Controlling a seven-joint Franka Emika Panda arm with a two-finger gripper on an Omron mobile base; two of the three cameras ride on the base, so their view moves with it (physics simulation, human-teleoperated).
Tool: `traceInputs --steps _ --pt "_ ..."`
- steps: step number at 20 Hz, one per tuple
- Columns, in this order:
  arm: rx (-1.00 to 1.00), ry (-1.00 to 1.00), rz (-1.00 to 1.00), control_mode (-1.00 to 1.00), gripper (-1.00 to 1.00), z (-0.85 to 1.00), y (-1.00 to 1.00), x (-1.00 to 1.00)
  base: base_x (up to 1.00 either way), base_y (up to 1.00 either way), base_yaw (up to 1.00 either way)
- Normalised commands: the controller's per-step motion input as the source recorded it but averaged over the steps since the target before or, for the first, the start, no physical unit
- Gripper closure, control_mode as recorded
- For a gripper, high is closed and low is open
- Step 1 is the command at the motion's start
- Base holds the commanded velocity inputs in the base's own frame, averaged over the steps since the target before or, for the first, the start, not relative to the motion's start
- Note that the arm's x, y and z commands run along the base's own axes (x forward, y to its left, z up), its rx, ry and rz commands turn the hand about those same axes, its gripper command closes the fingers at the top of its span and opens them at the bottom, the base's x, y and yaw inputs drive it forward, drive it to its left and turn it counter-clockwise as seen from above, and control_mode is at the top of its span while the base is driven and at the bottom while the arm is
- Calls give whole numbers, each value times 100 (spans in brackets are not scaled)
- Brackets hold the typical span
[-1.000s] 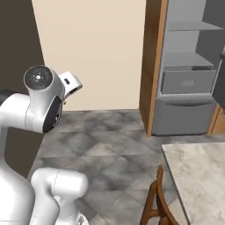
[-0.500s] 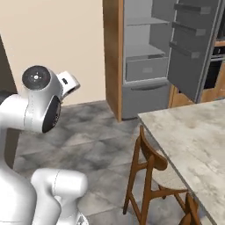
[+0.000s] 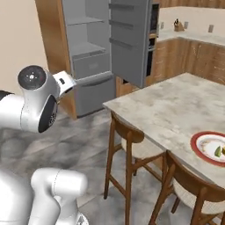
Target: Take the cheese, steak, and lemon wedge from the fridge and place them on the plate on the dining counter to create an appetizer plate.
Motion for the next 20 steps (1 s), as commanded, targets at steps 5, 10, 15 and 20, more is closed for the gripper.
traceInputs --steps 5,10,15,20 --pt "0 0 0 100 100 0 0 0 -28 -53 -56" --pt "0 0 0 100 100 0 0 0 -2 -83 -52" --pt "0 0 0 100 100 0 0 0 53 -48 -50" --pt "0 0 0 100 100 0 0 0 92 39 -54"
